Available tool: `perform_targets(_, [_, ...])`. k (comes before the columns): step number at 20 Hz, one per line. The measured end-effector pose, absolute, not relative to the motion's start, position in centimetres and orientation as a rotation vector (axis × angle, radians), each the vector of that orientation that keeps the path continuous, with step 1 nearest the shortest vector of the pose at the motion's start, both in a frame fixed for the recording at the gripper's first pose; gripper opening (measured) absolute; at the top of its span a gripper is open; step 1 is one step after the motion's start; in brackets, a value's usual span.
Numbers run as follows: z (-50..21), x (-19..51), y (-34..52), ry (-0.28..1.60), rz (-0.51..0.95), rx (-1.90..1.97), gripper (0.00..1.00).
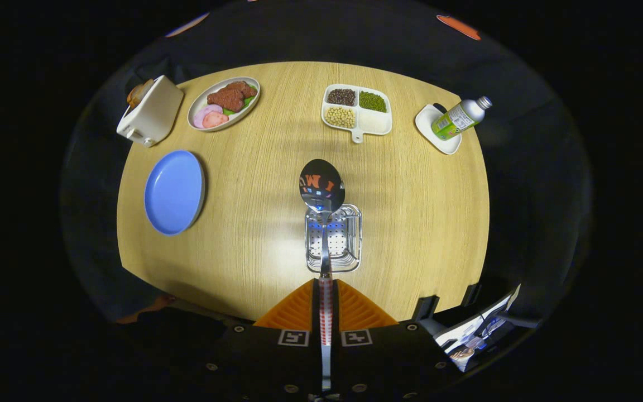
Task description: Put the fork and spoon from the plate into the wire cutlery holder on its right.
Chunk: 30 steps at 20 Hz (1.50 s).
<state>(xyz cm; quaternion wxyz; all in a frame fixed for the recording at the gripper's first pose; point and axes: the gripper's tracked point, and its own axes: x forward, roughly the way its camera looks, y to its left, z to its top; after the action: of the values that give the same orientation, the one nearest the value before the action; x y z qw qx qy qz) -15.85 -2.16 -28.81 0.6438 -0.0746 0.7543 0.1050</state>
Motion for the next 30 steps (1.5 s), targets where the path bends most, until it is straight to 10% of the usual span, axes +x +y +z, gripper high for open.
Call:
perform_targets(14, [-32.5, -19.1, -6.4, 2.01, 0.472, -0.481, 0.06])
perform_targets(30, [-36.1, -16.4, -4.8, 2.185, 0.41, -0.497, 0.09])
